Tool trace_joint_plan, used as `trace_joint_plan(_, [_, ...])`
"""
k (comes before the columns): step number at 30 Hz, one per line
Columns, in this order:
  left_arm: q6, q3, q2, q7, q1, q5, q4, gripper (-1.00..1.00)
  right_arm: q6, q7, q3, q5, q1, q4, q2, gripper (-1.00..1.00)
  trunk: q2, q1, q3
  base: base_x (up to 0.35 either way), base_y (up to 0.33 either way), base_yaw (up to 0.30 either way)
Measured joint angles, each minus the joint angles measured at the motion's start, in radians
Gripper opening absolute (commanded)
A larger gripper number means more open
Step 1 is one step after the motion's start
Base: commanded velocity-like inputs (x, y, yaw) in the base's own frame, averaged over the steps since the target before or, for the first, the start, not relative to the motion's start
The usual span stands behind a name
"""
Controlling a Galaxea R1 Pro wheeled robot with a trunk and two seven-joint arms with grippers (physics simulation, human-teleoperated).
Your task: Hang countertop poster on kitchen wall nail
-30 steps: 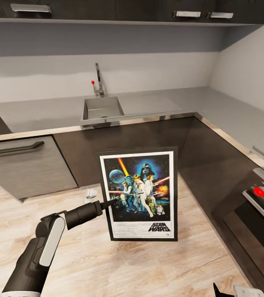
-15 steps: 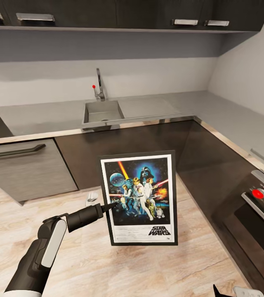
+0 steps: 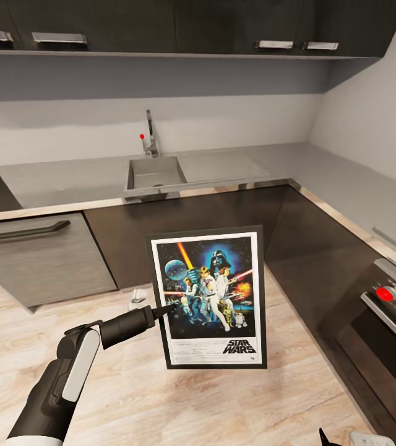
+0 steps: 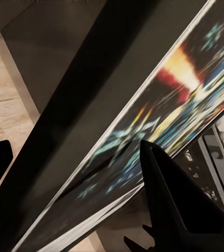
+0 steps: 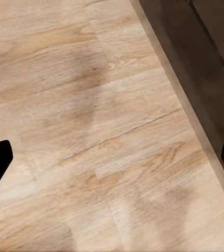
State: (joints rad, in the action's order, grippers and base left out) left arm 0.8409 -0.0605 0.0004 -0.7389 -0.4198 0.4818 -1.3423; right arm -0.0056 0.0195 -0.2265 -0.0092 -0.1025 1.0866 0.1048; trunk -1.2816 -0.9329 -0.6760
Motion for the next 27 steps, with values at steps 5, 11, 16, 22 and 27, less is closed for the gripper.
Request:
trace_joint_plan(5, [0.0, 0.0, 0.0, 0.0, 0.0, 0.0, 0.0, -1.0, 0.0, 0.0, 0.0, 0.0, 0.0, -0.001, 0.0, 1.0, 0.0, 0.0, 0.008, 0.0, 0.0, 0.0])
trace_joint_plan(11, [0.0, 0.0, 0.0, 0.0, 0.0, 0.0, 0.001, -1.0, 0.0, 0.0, 0.0, 0.001, 0.0, -0.001, 0.0, 1.0, 0.0, 0.0, 0.018, 0.0, 0.0, 0.0])
trace_joint_plan(16, [0.0, 0.0, 0.0, 0.0, 0.0, 0.0, 0.0, -1.0, 0.0, 0.0, 0.0, 0.001, 0.0, -0.001, 0.0, 1.0, 0.0, 0.0, 0.024, 0.0, 0.0, 0.0])
trace_joint_plan(22, [0.0, 0.0, 0.0, 0.0, 0.0, 0.0, 0.0, -1.0, -0.001, 0.001, 0.002, 0.001, 0.0, -0.001, 0.0, 1.0, 0.0, 0.0, 0.03, 0.0, 0.0, 0.0])
trace_joint_plan(27, [0.0, 0.0, 0.0, 0.0, 0.0, 0.0, 0.0, -1.0, -0.001, 0.001, 0.002, 0.001, 0.0, -0.001, 0.0, 1.0, 0.0, 0.0, 0.034, 0.0, 0.0, 0.0])
